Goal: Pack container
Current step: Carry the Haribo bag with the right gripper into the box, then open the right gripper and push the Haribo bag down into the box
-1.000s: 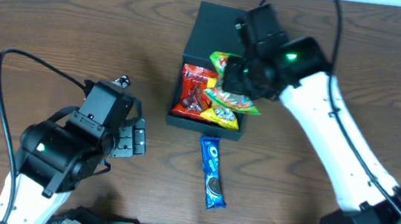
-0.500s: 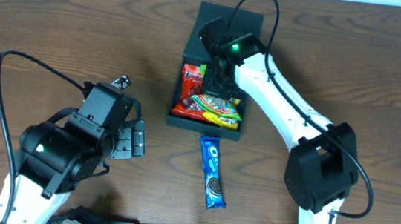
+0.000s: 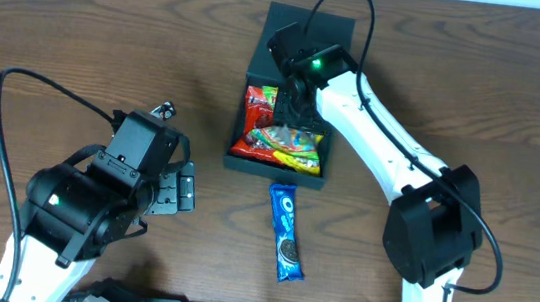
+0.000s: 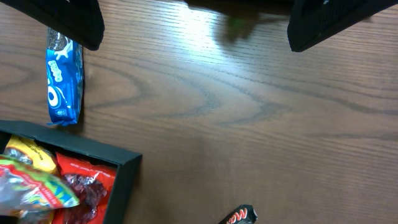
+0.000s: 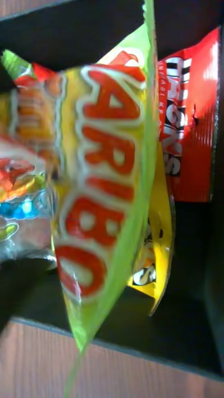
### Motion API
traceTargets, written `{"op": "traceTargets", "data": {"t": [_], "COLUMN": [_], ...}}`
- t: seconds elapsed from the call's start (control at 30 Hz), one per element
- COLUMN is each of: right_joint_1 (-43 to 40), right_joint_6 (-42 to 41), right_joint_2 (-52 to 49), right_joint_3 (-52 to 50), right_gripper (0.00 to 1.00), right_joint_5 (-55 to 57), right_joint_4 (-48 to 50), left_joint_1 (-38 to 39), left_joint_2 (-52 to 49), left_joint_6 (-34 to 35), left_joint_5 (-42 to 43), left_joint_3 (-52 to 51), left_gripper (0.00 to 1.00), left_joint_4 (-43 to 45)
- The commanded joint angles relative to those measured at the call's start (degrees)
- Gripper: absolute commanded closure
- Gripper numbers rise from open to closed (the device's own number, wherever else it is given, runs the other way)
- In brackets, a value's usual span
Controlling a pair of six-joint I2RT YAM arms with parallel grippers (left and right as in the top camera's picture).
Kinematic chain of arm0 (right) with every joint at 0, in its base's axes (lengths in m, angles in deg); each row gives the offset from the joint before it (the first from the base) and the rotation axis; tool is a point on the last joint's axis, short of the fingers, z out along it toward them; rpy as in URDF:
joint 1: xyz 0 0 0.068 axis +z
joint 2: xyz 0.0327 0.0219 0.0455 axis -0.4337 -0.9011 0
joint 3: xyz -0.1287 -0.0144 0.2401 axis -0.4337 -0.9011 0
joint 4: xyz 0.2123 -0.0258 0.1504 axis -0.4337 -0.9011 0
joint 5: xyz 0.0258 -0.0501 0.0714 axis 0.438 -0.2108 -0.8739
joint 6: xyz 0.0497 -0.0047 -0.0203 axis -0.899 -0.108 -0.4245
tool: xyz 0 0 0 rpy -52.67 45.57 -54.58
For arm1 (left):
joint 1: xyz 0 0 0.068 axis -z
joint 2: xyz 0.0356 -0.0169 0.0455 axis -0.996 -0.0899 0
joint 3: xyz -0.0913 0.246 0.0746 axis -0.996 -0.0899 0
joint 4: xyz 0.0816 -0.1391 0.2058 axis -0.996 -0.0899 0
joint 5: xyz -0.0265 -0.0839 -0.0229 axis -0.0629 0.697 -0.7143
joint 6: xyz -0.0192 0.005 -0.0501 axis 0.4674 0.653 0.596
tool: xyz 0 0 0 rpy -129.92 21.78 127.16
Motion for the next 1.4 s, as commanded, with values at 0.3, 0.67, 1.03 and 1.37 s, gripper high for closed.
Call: {"op": "traceTargets", "data": {"t": [0.3,0.67,1.03,1.37], "right_joint_1": [-0.44,-4.31,-6.64,-2.47], "right_joint_6": [6.14,6.21,7.82,10.93], "right_joint_2": [0.72,0.72,0.72,0.72], "right_joint_3": [-0.02,-0.02,-0.02,-0.02], "right_gripper": [0.01,0.01,0.01,0.01], "right_joint_5": [4.46,12.24,10.45,1.77], "right_joint_4": [0.20,-1.31,-0.70,3.74], "left_joint_1": [0.00,0.00,0.00,0.00], "left_joint_2": [0.33,0.33,0.33,0.33], "left_joint_6": [0.02,0.02,0.04,0.02], "left_joint_5": [-0.39,-0.37,-0.17,-0.20], "left_joint_3": [-0.39,-0.39,-0.39,-0.39], "left_gripper": [0.05,0.05,0.05,0.05], "left_joint_4": [-0.20,-0.20,-0.13,-0.15]}}
